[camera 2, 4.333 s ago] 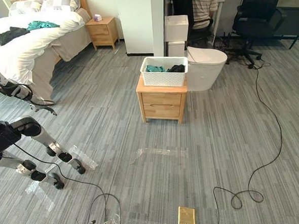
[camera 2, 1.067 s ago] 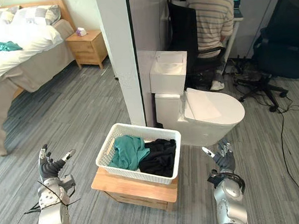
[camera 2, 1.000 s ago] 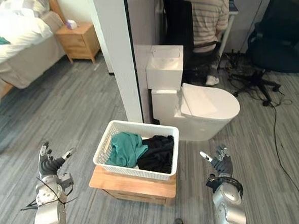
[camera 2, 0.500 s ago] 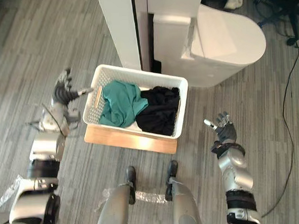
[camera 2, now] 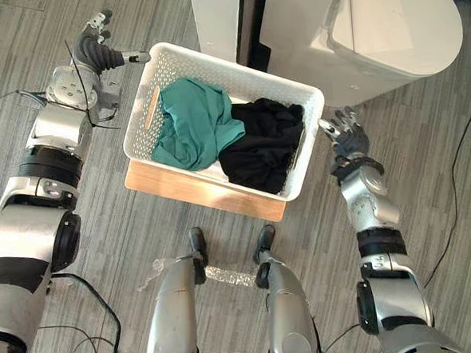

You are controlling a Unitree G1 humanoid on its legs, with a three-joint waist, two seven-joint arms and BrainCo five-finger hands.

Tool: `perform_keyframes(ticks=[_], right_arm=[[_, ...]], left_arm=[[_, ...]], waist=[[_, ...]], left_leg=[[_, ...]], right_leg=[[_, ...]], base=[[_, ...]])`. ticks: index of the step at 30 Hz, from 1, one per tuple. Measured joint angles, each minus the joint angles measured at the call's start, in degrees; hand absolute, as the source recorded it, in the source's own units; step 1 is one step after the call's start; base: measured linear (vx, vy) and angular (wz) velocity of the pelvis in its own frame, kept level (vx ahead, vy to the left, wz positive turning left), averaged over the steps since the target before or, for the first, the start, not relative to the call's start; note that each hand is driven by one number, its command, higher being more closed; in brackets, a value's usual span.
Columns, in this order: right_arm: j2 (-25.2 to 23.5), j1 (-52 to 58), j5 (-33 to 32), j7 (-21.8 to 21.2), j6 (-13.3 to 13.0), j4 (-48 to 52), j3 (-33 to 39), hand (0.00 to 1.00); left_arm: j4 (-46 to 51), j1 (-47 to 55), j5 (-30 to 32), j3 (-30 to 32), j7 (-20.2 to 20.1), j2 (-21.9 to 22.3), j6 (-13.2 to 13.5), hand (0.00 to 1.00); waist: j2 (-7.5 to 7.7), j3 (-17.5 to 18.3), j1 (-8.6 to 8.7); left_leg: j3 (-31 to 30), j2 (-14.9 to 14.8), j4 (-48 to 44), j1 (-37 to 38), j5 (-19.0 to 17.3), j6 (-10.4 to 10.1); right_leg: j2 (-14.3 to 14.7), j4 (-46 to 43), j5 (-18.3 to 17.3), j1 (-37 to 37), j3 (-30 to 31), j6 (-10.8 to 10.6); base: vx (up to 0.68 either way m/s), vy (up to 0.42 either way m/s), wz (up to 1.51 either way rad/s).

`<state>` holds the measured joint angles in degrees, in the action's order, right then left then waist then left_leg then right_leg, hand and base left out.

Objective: Pick up the laundry basket with both hands and put the clothes into the washing machine.

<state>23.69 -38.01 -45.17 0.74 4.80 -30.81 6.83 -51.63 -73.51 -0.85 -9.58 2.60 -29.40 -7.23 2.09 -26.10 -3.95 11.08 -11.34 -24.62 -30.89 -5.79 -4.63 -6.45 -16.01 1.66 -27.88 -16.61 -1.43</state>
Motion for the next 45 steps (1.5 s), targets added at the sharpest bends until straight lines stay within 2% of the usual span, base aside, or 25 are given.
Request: perform_keyframes(ticks=[5,12,15,18,24,27,34,39,40,43,44,45], right_arm=[[0.0,-3.7,-3.2,-1.0,-1.0,-0.7,-4.4,0.00],[2.0,-5.7,-5.1,-2.0,-1.5,-2.1,-9.8,0.00],[3.2,-7.1,-6.3,-2.3,-1.6,-2.7,-12.5,0.00],[4.2,-8.3,-6.6,-3.0,-1.2,-4.7,-14.7,0.00],[4.8,-8.9,-7.3,-4.4,-0.5,-5.0,-18.5,0.00],[5.8,-9.2,-7.6,-4.8,0.3,-5.5,-19.7,0.00],[8.1,-10.9,-7.7,-6.3,0.6,-4.9,-23.7,0.00],[11.4,-12.2,-7.4,-7.1,0.8,-4.0,-28.6,0.00],[12.0,-12.7,-6.9,-7.1,0.9,-4.0,-30.0,0.00],[13.2,-14.5,-5.3,-7.2,1.9,-3.8,-32.9,0.00],[13.4,-15.0,-4.7,-7.2,1.9,-3.8,-33.9,1.00],[13.5,-15.3,-4.2,-7.2,1.9,-3.8,-34.4,1.00]], left_arm=[[-1.0,-4.2,4.5,0.2,-0.1,-2.6,1.3,0.00],[-4.0,-4.2,5.7,0.0,-3.2,-3.9,1.4,0.00],[-5.1,-4.1,5.9,-2.4,-5.6,-5.8,1.5,0.00],[-5.3,-3.8,6.3,-4.0,-7.7,-6.7,1.7,0.00],[-7.0,-1.8,8.3,-3.7,-8.5,-9.4,2.2,0.00],[-7.0,-1.4,8.3,-3.7,-9.0,-9.5,3.3,0.00],[-6.8,1.0,8.2,-4.0,-10.5,-12.0,5.3,0.00],[-6.1,2.8,8.1,-9.2,-11.5,-14.8,5.6,0.00],[-6.1,3.0,7.9,-10.7,-11.8,-15.4,5.8,1.00],[-5.4,3.9,7.0,-13.6,-12.5,-17.3,6.4,1.00],[-4.5,4.1,6.4,-15.0,-12.5,-18.4,6.5,1.00],[-3.8,4.3,6.1,-15.6,-12.5,-19.0,6.5,1.00]], waist=[[1.28,-1.1,0.03],[1.39,-1.1,0.00],[1.39,-1.1,0.34],[1.40,-1.2,0.12],[2.09,-1.5,0.34],[2.10,-1.5,0.13],[2.10,-1.5,0.38],[2.10,-1.5,0.52],[2.10,-1.5,0.54],[2.10,-1.5,1.41],[2.09,-1.5,1.42],[2.09,-1.5,1.42]], left_leg=[[-0.1,-0.6,-1.2,-2.5,0.0,0.0],[-0.7,-1.6,-1.8,-5.5,0.1,0.1],[-1.4,-1.9,-1.2,-6.3,0.7,-0.2],[-1.6,-2.1,0.1,-6.6,1.5,-0.4],[-1.6,-3.1,0.8,-7.1,1.9,-0.9],[-1.7,-3.6,0.8,-7.5,2.0,-1.1],[-1.9,-4.3,0.9,-8.6,2.5,-1.2],[-2.4,-4.6,1.8,-8.7,3.3,-1.4],[-2.5,-4.6,1.9,-8.8,3.5,-1.4],[-2.5,-4.7,2.0,-9.0,3.5,-1.4],[-2.3,-5.0,2.1,-9.2,3.6,-1.3],[-2.2,-5.1,1.9,-9.3,3.6,-1.3]], right_leg=[[0.5,0.5,0.0,-1.7,-0.2,0.0],[1.7,2.4,0.9,-3.3,-1.0,0.9],[2.3,3.1,1.2,-3.7,-1.7,1.3],[2.9,4.5,2.0,-3.9,-2.2,1.5],[4.2,6.4,3.2,-4.0,-2.2,1.7],[4.8,7.4,4.0,-3.9,-2.2,1.2],[5.9,9.7,5.1,-3.9,-2.1,1.6],[6.5,10.2,5.2,-3.9,-2.1,1.7],[6.7,10.4,5.2,-3.9,-2.1,1.7],[6.8,10.8,5.4,-3.9,-2.0,1.4],[7.1,11.5,6.2,-3.9,-1.5,0.4],[7.2,11.5,6.5,-4.1,-1.4,0.1]], base=[[0.00,-0.041,-0.04],[0.02,-0.036,-0.02],[0.03,-0.050,0.03],[0.04,-0.058,0.02],[0.04,-0.040,-0.05],[0.03,-0.020,-0.04],[0.01,-0.013,-0.01],[0.03,-0.037,0.03],[0.04,-0.033,0.02],[0.02,-0.008,-0.02],[0.02,0.003,-0.09],[0.01,0.006,-0.11]])
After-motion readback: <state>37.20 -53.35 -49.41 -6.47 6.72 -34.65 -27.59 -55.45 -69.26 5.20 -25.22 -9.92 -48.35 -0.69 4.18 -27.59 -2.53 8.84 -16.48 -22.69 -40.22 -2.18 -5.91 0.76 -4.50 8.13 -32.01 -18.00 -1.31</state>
